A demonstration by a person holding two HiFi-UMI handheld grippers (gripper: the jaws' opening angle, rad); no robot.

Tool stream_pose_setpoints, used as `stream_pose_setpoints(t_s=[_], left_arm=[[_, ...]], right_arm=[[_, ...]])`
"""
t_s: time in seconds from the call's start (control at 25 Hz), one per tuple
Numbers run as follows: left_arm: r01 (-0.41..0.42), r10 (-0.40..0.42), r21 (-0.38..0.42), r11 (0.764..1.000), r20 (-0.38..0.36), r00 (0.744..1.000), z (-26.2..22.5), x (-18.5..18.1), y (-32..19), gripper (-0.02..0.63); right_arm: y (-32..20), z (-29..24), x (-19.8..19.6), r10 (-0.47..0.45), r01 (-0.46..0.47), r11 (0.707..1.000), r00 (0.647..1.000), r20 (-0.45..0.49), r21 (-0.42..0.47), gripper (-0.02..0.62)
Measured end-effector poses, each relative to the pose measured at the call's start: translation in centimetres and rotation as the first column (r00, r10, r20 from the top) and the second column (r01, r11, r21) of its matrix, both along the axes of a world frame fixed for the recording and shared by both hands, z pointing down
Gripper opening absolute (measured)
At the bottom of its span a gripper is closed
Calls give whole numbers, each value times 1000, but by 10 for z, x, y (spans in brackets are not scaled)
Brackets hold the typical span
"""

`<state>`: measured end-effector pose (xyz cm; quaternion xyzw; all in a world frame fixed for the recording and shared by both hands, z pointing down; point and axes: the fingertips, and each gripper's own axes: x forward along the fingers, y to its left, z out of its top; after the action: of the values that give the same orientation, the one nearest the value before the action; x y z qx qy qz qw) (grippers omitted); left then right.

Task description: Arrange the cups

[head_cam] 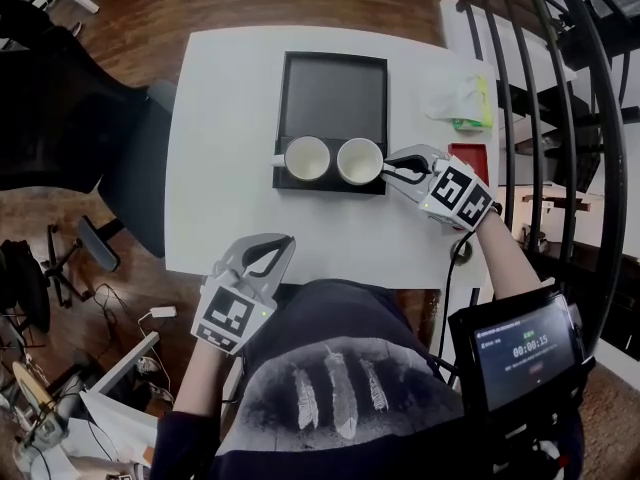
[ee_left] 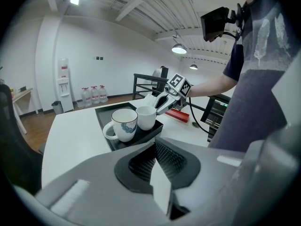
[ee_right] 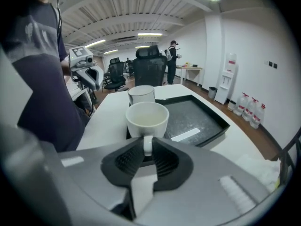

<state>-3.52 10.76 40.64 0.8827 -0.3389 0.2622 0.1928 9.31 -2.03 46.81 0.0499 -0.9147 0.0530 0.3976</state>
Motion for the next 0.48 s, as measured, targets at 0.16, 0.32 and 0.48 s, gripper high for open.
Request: stream_pose_setpoints(t_s=[0.16,0.32,0.48], left_arm=[[-8,8,-10,1000,-1,1000,0,-2,2,14],[-13,13,-17,1000,-2,1000,1,-2,1,14],[-18,19,-21,1000,5,1000,6,4,-4,14]], right_arm=[[3,0,-8,-62,62,997,998,-16,40,49],[6,3,-9,-113,116,990,993,-42,84,51],[4,9,-3,-110,113,989,993,-33,92,54]])
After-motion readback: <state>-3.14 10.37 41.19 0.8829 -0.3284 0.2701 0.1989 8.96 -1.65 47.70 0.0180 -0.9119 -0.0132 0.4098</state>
